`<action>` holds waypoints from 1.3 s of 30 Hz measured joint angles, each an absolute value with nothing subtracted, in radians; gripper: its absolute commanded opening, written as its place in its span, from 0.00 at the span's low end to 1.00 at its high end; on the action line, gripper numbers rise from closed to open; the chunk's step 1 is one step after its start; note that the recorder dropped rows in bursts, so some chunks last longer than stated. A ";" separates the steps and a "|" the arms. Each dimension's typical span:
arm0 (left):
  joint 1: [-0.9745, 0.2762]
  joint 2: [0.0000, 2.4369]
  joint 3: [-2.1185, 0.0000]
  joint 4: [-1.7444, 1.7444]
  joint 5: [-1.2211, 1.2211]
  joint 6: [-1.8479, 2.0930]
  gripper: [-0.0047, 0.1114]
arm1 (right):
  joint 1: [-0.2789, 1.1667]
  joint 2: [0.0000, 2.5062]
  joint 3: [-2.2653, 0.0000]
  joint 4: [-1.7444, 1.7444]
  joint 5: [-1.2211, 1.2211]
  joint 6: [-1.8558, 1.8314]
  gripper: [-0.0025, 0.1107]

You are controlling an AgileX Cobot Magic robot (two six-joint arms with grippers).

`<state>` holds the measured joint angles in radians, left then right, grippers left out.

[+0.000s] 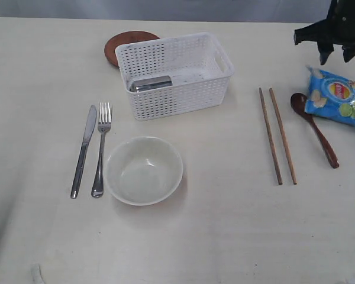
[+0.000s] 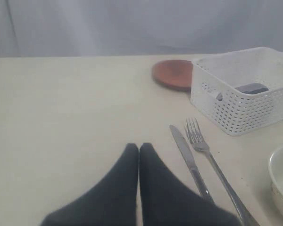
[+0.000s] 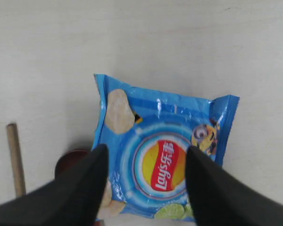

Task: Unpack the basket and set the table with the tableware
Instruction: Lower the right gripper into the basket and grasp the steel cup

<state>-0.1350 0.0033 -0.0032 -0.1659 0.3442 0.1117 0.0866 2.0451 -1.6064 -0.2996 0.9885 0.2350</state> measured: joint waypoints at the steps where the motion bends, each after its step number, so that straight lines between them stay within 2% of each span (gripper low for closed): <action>1: -0.135 0.003 -0.003 -0.166 0.344 0.112 0.04 | 0.086 2.029 -1.610 -0.259 0.972 0.235 0.58; 6: -0.135 0.003 -0.003 -0.166 0.344 0.112 0.04 | 0.097 1.994 -1.696 -0.009 0.954 0.124 0.41; 9: -0.135 0.003 -0.003 -0.166 0.344 0.112 0.04 | 0.150 1.992 -1.768 0.385 0.965 -0.153 0.40; 12: -0.135 0.003 -0.003 -0.166 0.344 0.112 0.04 | 0.232 2.039 -1.841 0.517 1.002 -0.225 0.40; 19: -0.135 0.003 -0.003 -0.166 0.344 0.112 0.04 | 0.348 2.266 -2.057 0.519 1.144 -0.166 0.40; 25: -0.135 0.003 -0.003 -0.166 0.344 0.112 0.04 | 0.374 2.378 -2.162 0.519 1.203 -0.095 0.40; 39: -0.135 0.003 -0.003 -0.166 0.344 0.112 0.04 | 0.374 2.449 -2.189 0.528 1.216 -0.048 0.40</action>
<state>-0.1350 0.0033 -0.0032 -0.1659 0.3442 0.1117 0.3743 2.4492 -2.1888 0.5275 1.2157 -0.0477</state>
